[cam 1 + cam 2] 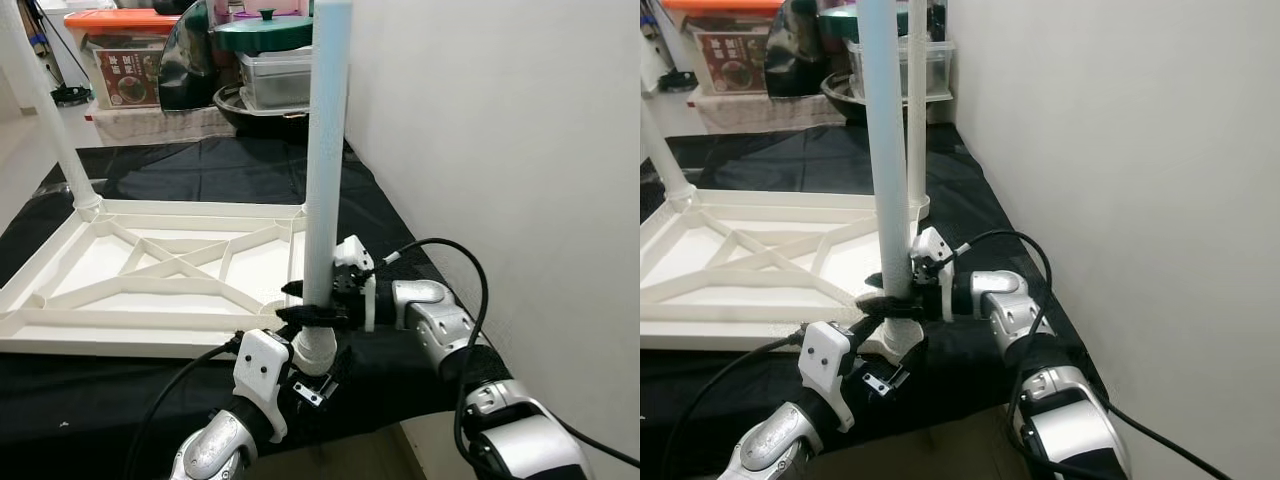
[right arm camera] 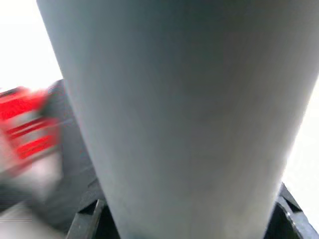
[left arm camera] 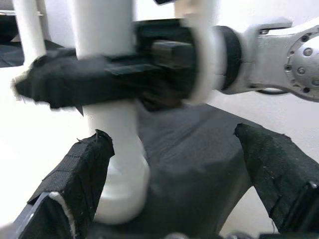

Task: Building children table

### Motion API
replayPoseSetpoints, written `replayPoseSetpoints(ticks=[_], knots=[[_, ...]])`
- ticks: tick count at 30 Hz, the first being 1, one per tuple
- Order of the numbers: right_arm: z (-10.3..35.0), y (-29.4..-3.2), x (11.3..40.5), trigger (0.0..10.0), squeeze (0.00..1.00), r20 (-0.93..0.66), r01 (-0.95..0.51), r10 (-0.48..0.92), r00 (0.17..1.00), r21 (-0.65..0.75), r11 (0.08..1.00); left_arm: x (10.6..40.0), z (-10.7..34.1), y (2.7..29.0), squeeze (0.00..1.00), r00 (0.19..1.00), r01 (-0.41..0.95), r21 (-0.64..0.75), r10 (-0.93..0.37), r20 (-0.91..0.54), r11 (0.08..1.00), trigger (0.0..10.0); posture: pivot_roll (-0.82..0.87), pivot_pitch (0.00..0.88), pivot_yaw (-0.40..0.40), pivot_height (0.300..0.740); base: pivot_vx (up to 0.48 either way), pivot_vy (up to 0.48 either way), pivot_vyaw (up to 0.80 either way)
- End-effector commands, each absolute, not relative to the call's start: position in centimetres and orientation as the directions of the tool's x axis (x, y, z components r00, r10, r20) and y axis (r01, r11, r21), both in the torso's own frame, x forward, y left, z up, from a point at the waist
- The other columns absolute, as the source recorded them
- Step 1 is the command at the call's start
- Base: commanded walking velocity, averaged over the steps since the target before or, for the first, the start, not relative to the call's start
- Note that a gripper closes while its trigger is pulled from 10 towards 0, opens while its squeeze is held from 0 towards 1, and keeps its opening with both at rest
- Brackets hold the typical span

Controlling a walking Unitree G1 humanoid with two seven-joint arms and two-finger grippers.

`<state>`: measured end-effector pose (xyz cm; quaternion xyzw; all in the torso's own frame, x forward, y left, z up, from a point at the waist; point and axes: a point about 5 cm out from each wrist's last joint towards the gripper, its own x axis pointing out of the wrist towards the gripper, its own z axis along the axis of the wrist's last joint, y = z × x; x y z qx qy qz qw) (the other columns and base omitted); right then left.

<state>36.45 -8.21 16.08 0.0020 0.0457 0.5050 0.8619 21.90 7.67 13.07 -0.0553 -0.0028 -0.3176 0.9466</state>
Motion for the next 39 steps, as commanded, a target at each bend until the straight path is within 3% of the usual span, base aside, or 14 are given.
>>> replayPoseSetpoints(ticks=[1, 2, 4, 5, 6, 10, 17, 18, 20, 21, 27, 28, 36, 39], knots=[[15.5, -9.3, 37.1, 0.0, 0.00, -0.097, -0.795, 0.801, 0.590, 0.101, 0.598, 21.9, 12.7, 7.7, 0.00, 0.800, 0.598, -0.102, -0.599, 0.026, 0.795, 10.0, 0.07, 0.025, -0.053, 0.740, 0.000, 0.000, 0.00], [15.5, -9.3, 37.1, 0.0, 0.00, -0.097, -0.795, 0.801, 0.590, 0.101, 0.598, 21.9, 12.7, 7.7, 0.00, 0.800, 0.598, -0.102, -0.599, 0.026, 0.795, 10.0, 0.07, 0.025, -0.053, 0.740, 0.000, 0.000, 0.00], [14.9, -12.3, 38.6, 0.0, 0.00, -0.121, -0.380, 0.397, 0.910, 0.142, 0.914, 21.9, 12.7, 7.7, 0.00, 0.798, 0.601, -0.101, -0.602, 0.024, 0.793, 10.0, 0.06, 0.024, -0.045, 0.740, 0.000, 0.000, 0.00], [14.9, -12.3, 38.6, 0.0, 0.00, -0.121, -0.380, 0.397, 0.910, 0.142, 0.914, 21.9, 12.7, 7.7, 0.00, 0.798, 0.601, -0.101, -0.602, 0.024, 0.793, 10.0, 0.06, 0.024, -0.045, 0.740, 0.000, 0.000, 0.00], [14.4, -13.9, 38.6, 0.0, 0.00, -0.131, -0.134, 0.153, 0.980, 0.142, 0.981, 21.9, 12.7, 7.8, 0.00, 0.797, 0.602, -0.101, -0.603, 0.023, 0.792, 10.0, 0.06, 0.025, -0.046, 0.740, 0.000, 0.000, 0.00], [13.7, -15.1, 37.6, 0.0, 0.00, -0.154, 0.189, -0.162, 0.975, 0.179, 0.966, 22.0, 12.6, 7.8, 0.00, 0.796, 0.604, -0.100, -0.605, 0.022, 0.791, 10.0, 0.06, 0.026, -0.047, 0.740, 0.000, 0.000, 0.00], [13.4, -12.6, 36.4, 0.0, 0.00, -0.187, 0.324, -0.278, 0.942, 0.294, 0.899, 22.0, 12.6, 7.7, 0.00, 0.798, 0.602, -0.098, -0.603, 0.021, 0.793, 10.0, 0.06, 0.018, -0.051, 0.740, 0.000, 0.000, 0.00], [13.5, -11.2, 36.3, 2.0, 0.00, -0.183, 0.296, -0.247, 0.952, 0.327, 0.897, 22.0, 12.6, 7.7, 0.00, 0.798, 0.601, -0.099, -0.603, 0.021, 0.793, 10.0, 0.06, 0.014, -0.054, 0.740, 0.000, 0.000, 0.00], [13.5, -11.2, 36.3, 2.0, 0.00, -0.183, 0.296, -0.247, 0.952, 0.327, 0.897, 22.0, 12.6, 7.7, 0.00, 0.798, 0.601, -0.099, -0.603, 0.021, 0.793, 10.0, 0.06, 0.014, -0.054, 0.740, 0.000, 0.000, 0.00], [13.7, -9.6, 36.5, 10.0, 1.00, -0.132, 0.170, -0.133, 0.982, 0.332, 0.928, 22.0, 12.5, 7.5, 0.00, 0.794, 0.607, -0.101, -0.608, 0.020, 0.788, 10.0, 0.05, 0.013, -0.059, 0.740, 0.000, 0.000, 0.00], [13.9, -9.5, 36.5, 10.0, 1.00, -0.079, 0.091, -0.070, 0.994, 0.320, 0.943, 22.0, 12.5, 7.4, 0.00, 0.793, 0.608, -0.104, -0.609, 0.021, 0.787, 10.0, 0.02, 0.011, -0.050, 0.740, 0.000, 0.000, 0.00], [14.1, -9.4, 36.6, 10.0, 0.00, -0.046, 0.032, -0.018, 0.999, 0.333, 0.942, 22.0, 12.4, 7.5, 0.00, 0.792, 0.608, -0.105, -0.610, 0.021, 0.787, 10.0, 0.02, 0.006, -0.045, 0.740, 0.000, 0.000, 0.00], [14.4, -10.0, 36.4, 10.0, 0.00, 0.055, -0.357, 0.359, 0.932, 0.319, 0.878, 22.0, 12.3, 7.4, 0.00, 0.785, 0.618, -0.106, -0.620, 0.020, 0.779, 10.0, 0.01, 0.000, -0.035, 0.740, 0.000, 0.000, 0.00], [14.4, -11.1, 35.9, 10.0, 0.00, 0.043, -0.597, 0.608, 0.793, 0.261, 0.759, 22.1, 12.3, 7.4, 0.00, 0.784, 0.619, -0.107, -0.621, 0.019, 0.778, 10.0, 0.02, 0.000, -0.040, 0.740, 0.000, 0.000, 0.00]])
